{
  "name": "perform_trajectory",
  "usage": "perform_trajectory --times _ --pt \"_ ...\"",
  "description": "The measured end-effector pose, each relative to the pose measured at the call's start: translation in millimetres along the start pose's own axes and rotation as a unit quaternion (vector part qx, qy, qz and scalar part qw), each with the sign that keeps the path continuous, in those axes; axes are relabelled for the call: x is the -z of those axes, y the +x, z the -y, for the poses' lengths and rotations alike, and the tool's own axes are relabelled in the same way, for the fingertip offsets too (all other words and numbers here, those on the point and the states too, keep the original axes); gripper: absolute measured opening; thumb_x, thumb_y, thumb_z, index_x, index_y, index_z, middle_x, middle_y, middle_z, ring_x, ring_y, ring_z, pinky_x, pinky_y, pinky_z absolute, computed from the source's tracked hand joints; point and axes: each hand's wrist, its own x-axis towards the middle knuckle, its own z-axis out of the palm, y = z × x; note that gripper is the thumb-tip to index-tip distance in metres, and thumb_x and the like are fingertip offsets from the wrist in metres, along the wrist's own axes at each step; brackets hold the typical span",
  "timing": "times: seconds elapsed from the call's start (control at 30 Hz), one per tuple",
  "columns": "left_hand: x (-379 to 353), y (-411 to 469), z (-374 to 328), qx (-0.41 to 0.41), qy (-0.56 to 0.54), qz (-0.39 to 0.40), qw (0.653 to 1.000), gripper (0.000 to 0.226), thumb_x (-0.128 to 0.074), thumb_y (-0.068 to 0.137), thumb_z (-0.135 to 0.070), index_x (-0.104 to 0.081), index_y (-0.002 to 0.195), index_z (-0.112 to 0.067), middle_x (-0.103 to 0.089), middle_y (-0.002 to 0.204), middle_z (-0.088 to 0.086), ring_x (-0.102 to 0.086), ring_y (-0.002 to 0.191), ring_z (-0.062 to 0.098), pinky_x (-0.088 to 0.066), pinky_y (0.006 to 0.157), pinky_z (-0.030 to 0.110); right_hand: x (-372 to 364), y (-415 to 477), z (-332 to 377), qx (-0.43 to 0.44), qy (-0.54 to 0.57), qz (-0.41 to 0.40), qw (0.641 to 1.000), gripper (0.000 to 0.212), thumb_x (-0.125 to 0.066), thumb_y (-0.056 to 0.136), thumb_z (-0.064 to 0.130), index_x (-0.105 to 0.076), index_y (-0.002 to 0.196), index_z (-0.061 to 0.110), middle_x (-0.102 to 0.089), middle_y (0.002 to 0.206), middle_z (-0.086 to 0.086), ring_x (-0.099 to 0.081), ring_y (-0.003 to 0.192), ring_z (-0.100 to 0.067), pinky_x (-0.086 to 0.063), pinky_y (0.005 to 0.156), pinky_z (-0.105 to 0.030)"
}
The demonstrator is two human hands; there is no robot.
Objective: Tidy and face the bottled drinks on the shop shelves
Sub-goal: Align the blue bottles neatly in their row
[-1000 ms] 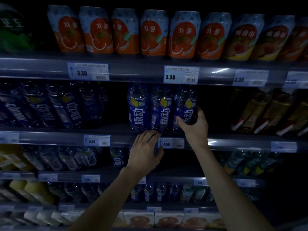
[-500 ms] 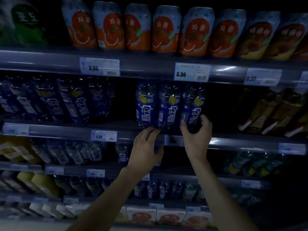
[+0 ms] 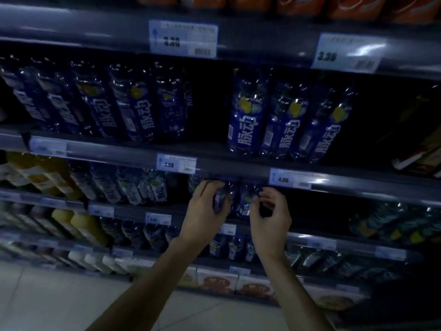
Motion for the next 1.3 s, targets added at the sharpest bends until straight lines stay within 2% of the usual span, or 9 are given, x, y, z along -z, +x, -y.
perform_trajectory --times 0.07,0.17,0.3,0.4,0.5,0.63,0.9,1.1,1.3 --pt "-5 -8 21 0.023 0.005 0.001 1.000 0.033 -0.057 0.095 -0.026 -0.053 0.125 -0.015 -0.053 0.123 0.003 -0.053 0.103 0.014 -0.045 0.086 0.024 -14 -15 -14 -0.017 -0.013 0.015 1.000 0.023 -0.063 0.090 0.015 -0.058 0.112 0.016 -0.062 0.103 -0.003 -0.058 0.094 -0.009 -0.048 0.084 -0.024" --pt "-16 -16 52 0.054 0.007 0.008 0.998 0.035 -0.058 0.094 -0.026 -0.051 0.127 -0.016 -0.050 0.124 0.002 -0.047 0.092 0.009 -0.038 0.080 0.009 -32 -28 -32 -0.049 -0.024 0.027 0.998 0.028 -0.065 0.088 0.015 -0.058 0.115 0.014 -0.061 0.108 -0.001 -0.060 0.099 -0.015 -0.050 0.087 -0.032" --pt "-34 -21 89 0.087 -0.001 0.008 0.996 0.038 -0.059 0.094 -0.023 -0.049 0.129 -0.015 -0.045 0.128 0.003 -0.036 0.088 -0.006 -0.030 0.076 -0.004 -59 -35 -56 -0.061 -0.064 0.020 0.996 0.036 -0.068 0.087 0.017 -0.057 0.120 0.009 -0.059 0.116 -0.008 -0.056 0.106 -0.018 -0.040 0.091 -0.015" --pt "-45 -15 113 0.112 0.001 -0.009 0.994 0.042 -0.061 0.092 -0.022 -0.047 0.131 -0.013 -0.043 0.130 0.006 -0.043 0.099 0.006 -0.031 0.080 0.004 -75 -32 -70 -0.068 -0.073 0.008 0.995 0.040 -0.069 0.087 0.018 -0.055 0.122 0.009 -0.056 0.119 -0.009 -0.053 0.107 -0.015 -0.031 0.090 -0.004" --pt "-56 -6 134 0.140 -0.002 -0.025 0.990 0.047 -0.061 0.092 -0.021 -0.041 0.134 -0.013 -0.038 0.137 0.006 -0.043 0.118 0.020 -0.034 0.087 0.019 -89 -29 -83 -0.067 -0.078 0.016 0.995 0.041 -0.068 0.088 0.020 -0.053 0.125 0.010 -0.054 0.123 -0.008 -0.052 0.110 -0.014 -0.033 0.092 -0.009" --pt "-68 10 157 0.159 -0.007 -0.061 0.985 0.058 -0.062 0.091 -0.018 -0.031 0.140 -0.011 -0.031 0.142 0.009 -0.037 0.128 0.022 -0.031 0.095 0.021 -108 -30 -98 -0.080 -0.100 0.004 0.992 0.045 -0.067 0.089 0.022 -0.050 0.128 0.009 -0.052 0.124 -0.007 -0.051 0.114 -0.019 -0.037 0.094 -0.019" --pt "-83 32 184 0.177 -0.035 -0.056 0.982 0.067 -0.070 0.086 -0.028 -0.034 0.138 -0.007 -0.038 0.134 0.008 -0.043 0.121 0.021 -0.037 0.094 0.022 -137 -44 -114 -0.123 -0.134 -0.047 0.982 0.051 -0.065 0.090 0.027 -0.044 0.133 0.009 -0.049 0.129 -0.008 -0.046 0.119 -0.021 -0.034 0.094 -0.019" --pt "-79 37 198 0.231 -0.129 -0.034 0.964 0.081 -0.079 0.075 -0.038 -0.032 0.139 -0.022 -0.047 0.140 0.002 -0.046 0.125 0.016 -0.039 0.089 0.021 -144 -48 -128 -0.163 -0.187 -0.026 0.968 0.062 -0.065 0.090 0.030 -0.040 0.141 0.005 -0.044 0.143 -0.014 -0.041 0.131 -0.027 -0.039 0.102 -0.032" --pt "-74 38 202 0.250 -0.117 -0.031 0.961 0.088 -0.081 0.066 -0.047 -0.038 0.137 -0.020 -0.050 0.136 0.001 -0.049 0.122 0.016 -0.042 0.087 0.023 -146 -50 -129 -0.151 -0.179 -0.034 0.972 0.061 -0.071 0.086 0.026 -0.046 0.136 0.000 -0.051 0.137 -0.017 -0.050 0.124 -0.031 -0.041 0.098 -0.031"
